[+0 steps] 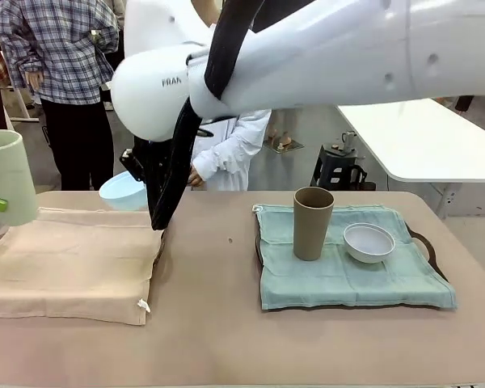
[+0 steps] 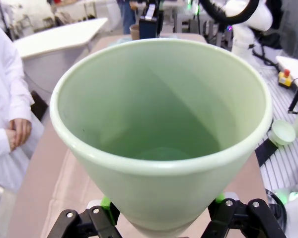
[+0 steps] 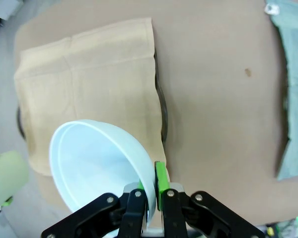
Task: Set up a tray with a mat and arrange the tableware.
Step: Place the Picnic Bowl and Reusable plastic cup back onto the Handle tray in front of the human's position.
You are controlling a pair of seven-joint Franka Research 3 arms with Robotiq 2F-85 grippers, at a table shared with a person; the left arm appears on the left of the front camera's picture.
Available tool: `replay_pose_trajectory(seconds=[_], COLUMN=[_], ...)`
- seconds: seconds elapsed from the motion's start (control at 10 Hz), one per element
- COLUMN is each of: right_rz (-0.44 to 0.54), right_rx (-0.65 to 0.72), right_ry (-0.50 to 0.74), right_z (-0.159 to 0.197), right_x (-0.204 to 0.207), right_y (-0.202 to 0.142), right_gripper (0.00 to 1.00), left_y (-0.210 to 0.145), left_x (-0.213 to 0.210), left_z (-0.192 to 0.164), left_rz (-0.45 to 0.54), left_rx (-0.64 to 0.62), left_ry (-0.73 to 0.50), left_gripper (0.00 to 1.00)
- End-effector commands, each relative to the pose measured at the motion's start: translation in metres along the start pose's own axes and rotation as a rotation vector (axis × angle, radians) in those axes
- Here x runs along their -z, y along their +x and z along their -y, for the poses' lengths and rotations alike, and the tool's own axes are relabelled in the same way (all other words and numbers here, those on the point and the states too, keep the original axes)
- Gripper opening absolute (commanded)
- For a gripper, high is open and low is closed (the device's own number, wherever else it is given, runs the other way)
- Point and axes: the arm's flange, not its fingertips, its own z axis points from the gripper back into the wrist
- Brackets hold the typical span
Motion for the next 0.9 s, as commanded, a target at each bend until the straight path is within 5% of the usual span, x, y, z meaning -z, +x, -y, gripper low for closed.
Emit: replay_pose_trajectory(seconds=[0.0,0.3,0.8], right_rz=[0.005,-0.037,-0.045], right_rx=[-0.006,-0.013,-0.002], right_ry=[0.026,0.061,0.043], right_z=[-0.017,-0.029,-0.021], right_x=[0.050,0.115,0.130], right_y=[0.024,0.029,0.027], right_gripper=[0.07,0.07,0.07], left_y=[-0.028,-0.074,-0.094], left_x=[0.017,0.042,0.061], left_z=[-0.040,-0.068,-0.069], left_rz=[0.074,0.142,0.076], left_rx=[0.040,0.012,-0.004], left_ry=[-0.017,0.011,-0.014], left_gripper=[0.82,0.82,0.82])
